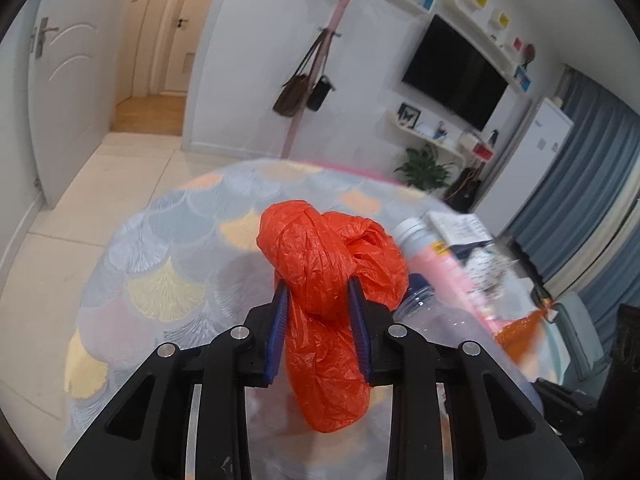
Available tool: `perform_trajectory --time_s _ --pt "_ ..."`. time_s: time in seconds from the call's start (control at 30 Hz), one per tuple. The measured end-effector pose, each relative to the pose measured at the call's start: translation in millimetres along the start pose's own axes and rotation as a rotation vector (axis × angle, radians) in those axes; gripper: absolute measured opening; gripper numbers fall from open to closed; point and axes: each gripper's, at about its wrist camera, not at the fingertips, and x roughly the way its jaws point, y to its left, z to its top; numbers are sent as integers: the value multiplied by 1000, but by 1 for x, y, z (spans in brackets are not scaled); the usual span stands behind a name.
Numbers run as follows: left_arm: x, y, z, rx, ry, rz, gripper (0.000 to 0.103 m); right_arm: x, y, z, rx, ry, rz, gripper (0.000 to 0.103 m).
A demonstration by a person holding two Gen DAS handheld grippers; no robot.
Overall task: Collect trash
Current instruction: 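Carry bag and bottle over the blue basket and open both grippers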
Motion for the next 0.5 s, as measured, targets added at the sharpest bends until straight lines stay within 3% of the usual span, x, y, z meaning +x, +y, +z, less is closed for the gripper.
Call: perform_trajectory --time_s 0.23,0.5 --pt "-44 -34 16 53 -100 -78 27 -52 -4 3 7 -116 3 43" --pt "-64 -108 20 156 -143 -197 27 -114 -62 8 90 -268 -108 43"
